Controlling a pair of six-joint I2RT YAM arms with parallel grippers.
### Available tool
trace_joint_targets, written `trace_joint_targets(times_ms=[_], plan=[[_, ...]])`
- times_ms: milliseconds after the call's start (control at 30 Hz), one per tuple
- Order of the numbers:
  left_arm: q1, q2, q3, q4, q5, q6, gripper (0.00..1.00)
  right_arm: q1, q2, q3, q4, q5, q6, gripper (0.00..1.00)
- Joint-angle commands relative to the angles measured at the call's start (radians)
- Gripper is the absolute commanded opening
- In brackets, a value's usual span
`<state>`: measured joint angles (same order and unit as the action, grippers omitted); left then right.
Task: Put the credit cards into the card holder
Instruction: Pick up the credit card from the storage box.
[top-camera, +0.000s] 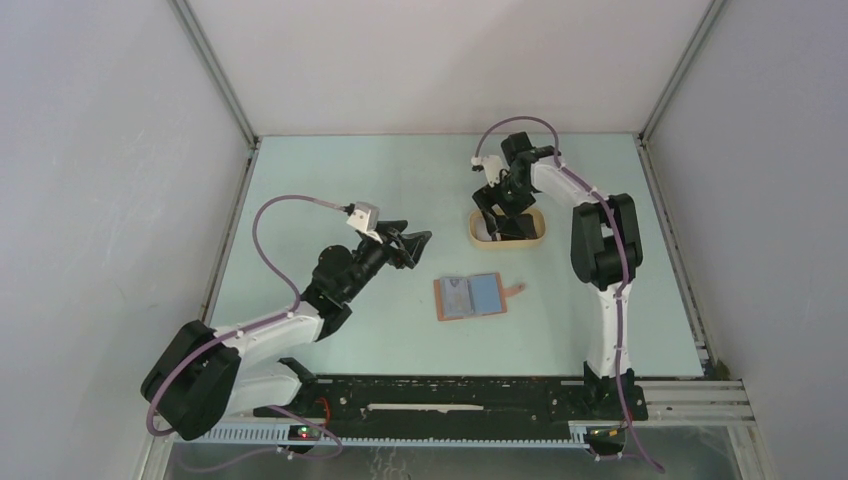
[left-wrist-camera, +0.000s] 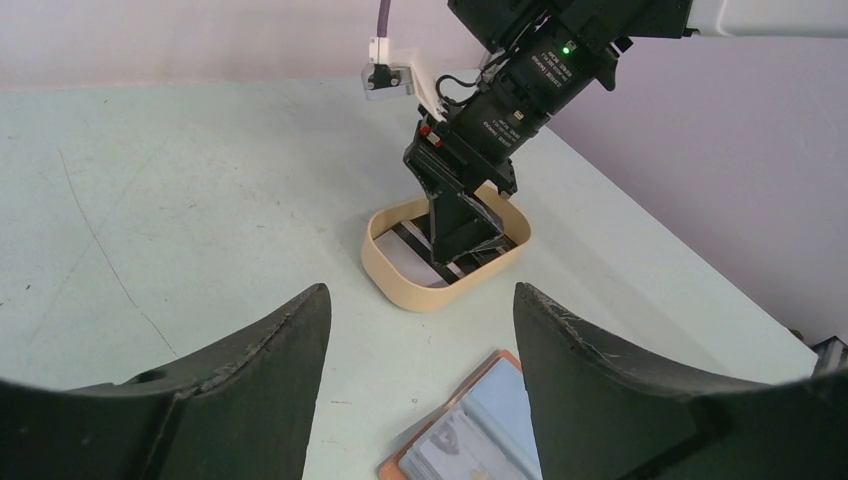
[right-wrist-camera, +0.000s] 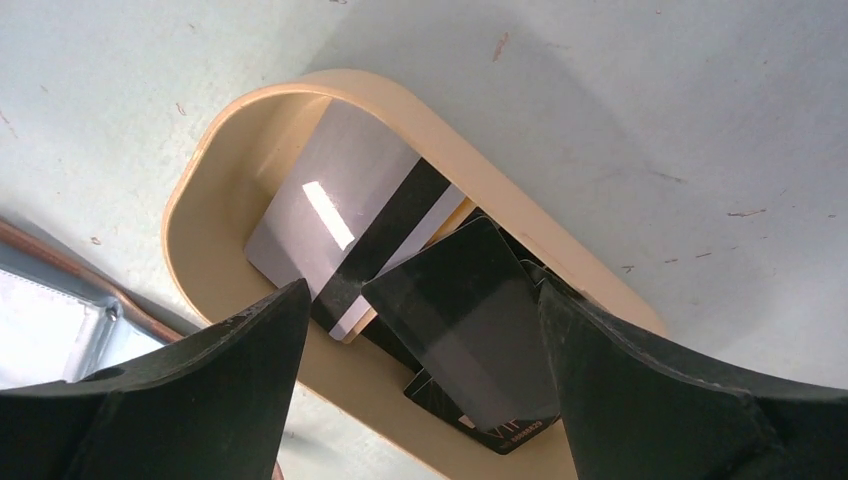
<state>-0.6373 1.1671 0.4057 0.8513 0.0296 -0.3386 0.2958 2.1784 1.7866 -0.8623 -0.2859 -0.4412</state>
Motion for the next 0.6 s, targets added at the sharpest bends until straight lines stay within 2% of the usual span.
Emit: trace_joint_targets(times_ms=[0, 133, 567], plan=[[-0.002, 0.002, -0.015, 0.040, -0.006, 0.019, 0.72, 0.038, 0.029, -0.020, 0.040, 0.101, 0.018, 0.94], [-0.002, 0.001, -0.016, 0.041, -0.007, 0.017, 0.72, 0.042, 0.022, -0.056, 0.059, 0.165, -0.002, 0.91], [-0.002, 0.005, -0.013, 0.041, -0.002, 0.018, 0.72, 0.014, -0.092, -0.168, 0.160, 0.285, -0.056, 0.67]])
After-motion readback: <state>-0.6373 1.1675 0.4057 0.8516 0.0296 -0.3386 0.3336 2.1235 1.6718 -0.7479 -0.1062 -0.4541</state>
